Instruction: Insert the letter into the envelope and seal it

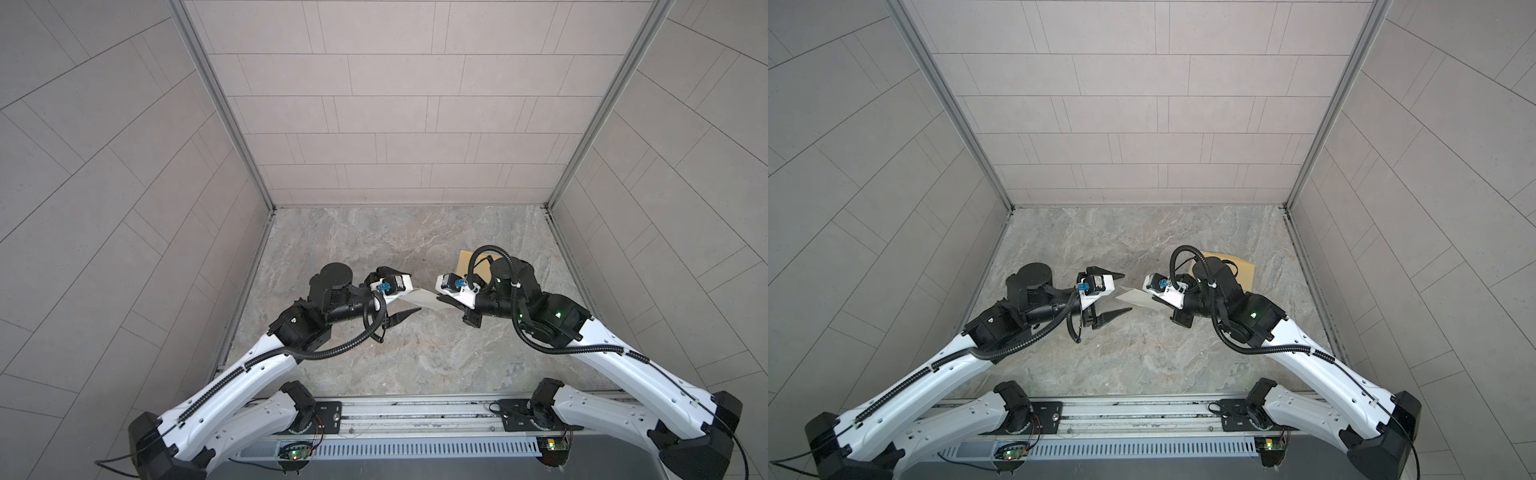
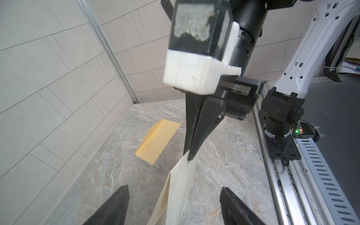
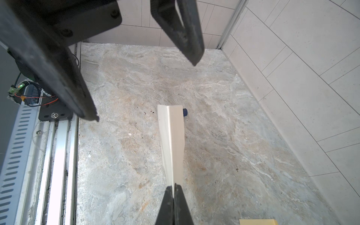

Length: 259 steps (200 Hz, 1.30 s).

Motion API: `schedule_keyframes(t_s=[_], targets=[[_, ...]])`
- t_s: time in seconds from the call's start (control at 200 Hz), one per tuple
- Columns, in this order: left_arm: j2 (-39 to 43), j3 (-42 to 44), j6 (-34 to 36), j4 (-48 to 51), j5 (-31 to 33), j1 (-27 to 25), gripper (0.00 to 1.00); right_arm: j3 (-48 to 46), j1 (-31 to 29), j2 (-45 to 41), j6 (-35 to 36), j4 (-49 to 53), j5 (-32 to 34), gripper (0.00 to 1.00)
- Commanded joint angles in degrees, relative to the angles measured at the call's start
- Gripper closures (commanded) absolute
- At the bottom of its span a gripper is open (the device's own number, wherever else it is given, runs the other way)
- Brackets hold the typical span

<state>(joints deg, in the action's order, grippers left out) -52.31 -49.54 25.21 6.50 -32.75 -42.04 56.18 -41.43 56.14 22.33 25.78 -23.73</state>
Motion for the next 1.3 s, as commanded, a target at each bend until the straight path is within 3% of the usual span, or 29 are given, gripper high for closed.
schedule_keyframes(t_s=[0.0, 0.095, 0.215, 0.345, 0.47, 0.525, 0.675, 0.856, 1.176, 1.291], targets=[[-1.7, -2.5, 3.0, 3.1, -2.5, -0.3, 0.21, 0.0, -0.7, -0.4, 1.4, 1.1, -1.5, 1.00], [-4.3, -3.8, 3.3, 4.7, -3.2, -0.4, 0.24, 0.1, -1.0, -0.4, 1.4, 1.1, -1.8, 1.00], [-6.7, -4.6, 3.6, 5.9, -4.4, -0.4, 0.37, 0.0, -1.3, -0.3, 1.4, 1.1, -1.8, 1.00], [-7.9, -4.5, 3.6, 5.7, -6.1, -0.5, 0.61, -0.2, -1.4, -0.2, 1.4, 0.8, -1.5, 1.00], [-8.0, -3.5, 2.0, 4.1, -4.0, -0.5, 0.91, -0.4, -1.5, -0.3, 0.8, 0.1, -0.7, 0.96], [-7.8, -2.7, 0.0, 2.2, -2.8, -0.7, 1.00, -0.5, -1.6, -0.6, 0.1, -0.4, -0.1, 0.94], [-5.5, 1.9, -5.9, -6.1, 0.0, -0.7, 1.00, -1.7, -1.5, -2.1, -1.7, -2.9, 1.4, 0.82], [-3.6, 5.1, -12.0, -13.3, 2.8, -0.6, 1.00, -3.1, -1.5, -4.5, -4.2, -5.8, 6.4, 0.57], [-4.2, 4.7, -20.3, -13.2, 14.0, -0.7, 1.00, -2.5, -0.7, -5.1, -11.1, -9.2, 23.1, 0.40], [-4.7, 4.7, -21.4, -12.8, 14.5, -0.7, 1.00, -2.1, 1.3, -4.0, -13.2, -9.1, 26.4, 0.34]])
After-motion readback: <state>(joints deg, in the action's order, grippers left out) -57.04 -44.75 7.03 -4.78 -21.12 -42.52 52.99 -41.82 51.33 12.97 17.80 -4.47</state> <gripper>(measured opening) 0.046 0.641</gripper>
